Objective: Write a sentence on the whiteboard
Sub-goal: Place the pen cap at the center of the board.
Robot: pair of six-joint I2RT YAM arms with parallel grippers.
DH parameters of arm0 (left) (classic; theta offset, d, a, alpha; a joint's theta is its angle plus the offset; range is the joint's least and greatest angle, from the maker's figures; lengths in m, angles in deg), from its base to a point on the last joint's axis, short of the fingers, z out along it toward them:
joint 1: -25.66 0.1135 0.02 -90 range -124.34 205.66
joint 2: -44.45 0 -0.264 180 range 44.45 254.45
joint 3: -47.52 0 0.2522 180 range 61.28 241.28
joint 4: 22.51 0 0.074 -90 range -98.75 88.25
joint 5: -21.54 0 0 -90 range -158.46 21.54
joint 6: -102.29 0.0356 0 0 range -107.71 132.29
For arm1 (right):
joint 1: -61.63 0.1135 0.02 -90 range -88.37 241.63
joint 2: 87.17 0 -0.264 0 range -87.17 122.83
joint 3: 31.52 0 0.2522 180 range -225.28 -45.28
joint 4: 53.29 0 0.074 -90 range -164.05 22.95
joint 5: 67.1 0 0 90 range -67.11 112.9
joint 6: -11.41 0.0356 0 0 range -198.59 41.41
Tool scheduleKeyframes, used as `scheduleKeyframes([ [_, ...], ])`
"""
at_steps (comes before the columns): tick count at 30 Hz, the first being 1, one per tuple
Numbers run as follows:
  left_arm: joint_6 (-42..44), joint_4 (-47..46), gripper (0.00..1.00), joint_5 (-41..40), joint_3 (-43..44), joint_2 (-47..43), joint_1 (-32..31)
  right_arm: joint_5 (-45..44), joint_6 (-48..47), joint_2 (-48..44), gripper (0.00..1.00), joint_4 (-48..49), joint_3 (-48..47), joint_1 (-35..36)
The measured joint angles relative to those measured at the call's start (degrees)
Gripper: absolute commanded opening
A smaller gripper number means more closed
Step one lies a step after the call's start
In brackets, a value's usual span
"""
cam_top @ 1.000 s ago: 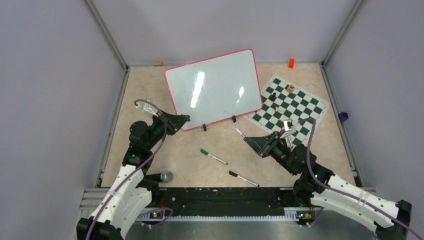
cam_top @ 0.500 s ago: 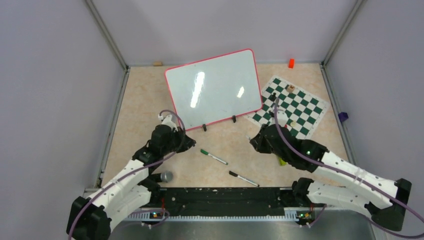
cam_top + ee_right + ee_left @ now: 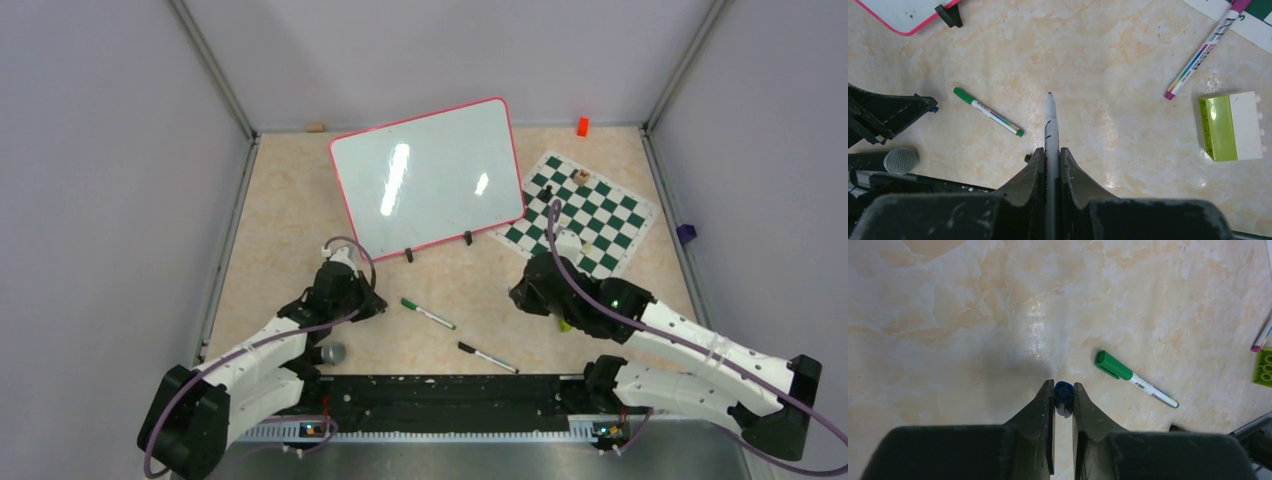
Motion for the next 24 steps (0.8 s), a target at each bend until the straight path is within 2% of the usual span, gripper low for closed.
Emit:
scheduleKeyframes([
  [2,-0.15,-0.72,0.04,0.00,-0.72,1.03,0.00,-0.09,0.28,-0.42,0.00,-0.28,0.02,0.00],
  [5,-0.15,-1.03,0.22,0.11,-1.03,1.81,0.00,-0.13,0.20,0.68,0.00,-1.18,0.00,0.00],
  [8,-0.02,-1.40,0.40,0.31,-1.03,1.86,0.00,-0.02,-0.61,3.65,0.00,-2.36,-0.15,0.00],
  [13,0.72,-0.74,0.78,1.01,-1.03,-1.14,0.00,1.07,-2.38,7.19,0.00,-3.39,-1.40,0.00],
  [16,1.57,0.68,0.83,1.05,-0.83,-4.55,0.00,1.70,-3.43,7.63,0.00,-3.48,-1.62,-0.02],
  [24,5.27,7.19,0.83,0.81,2.67,-11.58,0.00,5.60,-7.48,6.21,0.00,-0.72,-1.44,-0.02],
])
